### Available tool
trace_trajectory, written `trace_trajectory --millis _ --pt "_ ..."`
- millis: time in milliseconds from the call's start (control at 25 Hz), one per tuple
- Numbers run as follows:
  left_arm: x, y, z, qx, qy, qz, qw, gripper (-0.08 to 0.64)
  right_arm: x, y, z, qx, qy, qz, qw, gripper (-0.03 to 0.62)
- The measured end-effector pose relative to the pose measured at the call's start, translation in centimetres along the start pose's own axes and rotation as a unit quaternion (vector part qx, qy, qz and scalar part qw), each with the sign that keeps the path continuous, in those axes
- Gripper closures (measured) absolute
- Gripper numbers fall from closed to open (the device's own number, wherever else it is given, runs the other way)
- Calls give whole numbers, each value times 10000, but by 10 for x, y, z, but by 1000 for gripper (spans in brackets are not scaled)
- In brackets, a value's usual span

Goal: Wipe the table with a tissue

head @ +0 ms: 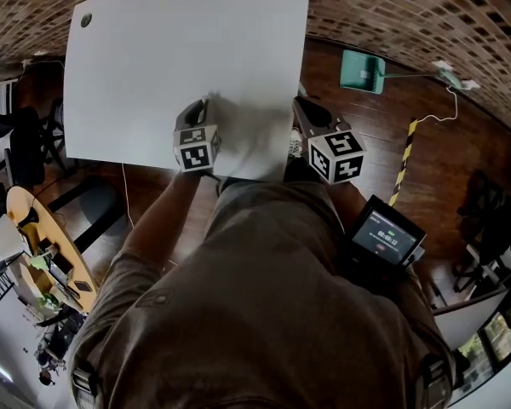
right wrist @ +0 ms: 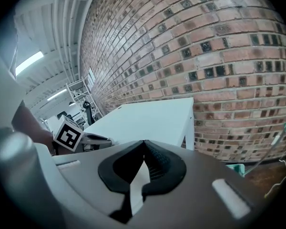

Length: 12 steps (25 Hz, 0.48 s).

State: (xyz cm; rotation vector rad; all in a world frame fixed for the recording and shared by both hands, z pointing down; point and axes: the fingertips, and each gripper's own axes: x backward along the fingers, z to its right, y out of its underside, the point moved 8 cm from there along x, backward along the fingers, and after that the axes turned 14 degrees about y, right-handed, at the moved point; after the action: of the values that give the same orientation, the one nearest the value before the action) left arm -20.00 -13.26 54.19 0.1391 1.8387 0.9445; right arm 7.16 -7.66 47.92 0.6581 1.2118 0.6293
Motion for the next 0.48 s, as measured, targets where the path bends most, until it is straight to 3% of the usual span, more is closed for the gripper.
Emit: trace_trajectory --millis 280,480 --pt "-5 -3 2 -12 24 8 10000 522 2 0 0 -57 98 22 9999 580" --pt "-11 -7 21 -210 289 -27 9994 522 12 4 5 -147 241 64 9996 580"
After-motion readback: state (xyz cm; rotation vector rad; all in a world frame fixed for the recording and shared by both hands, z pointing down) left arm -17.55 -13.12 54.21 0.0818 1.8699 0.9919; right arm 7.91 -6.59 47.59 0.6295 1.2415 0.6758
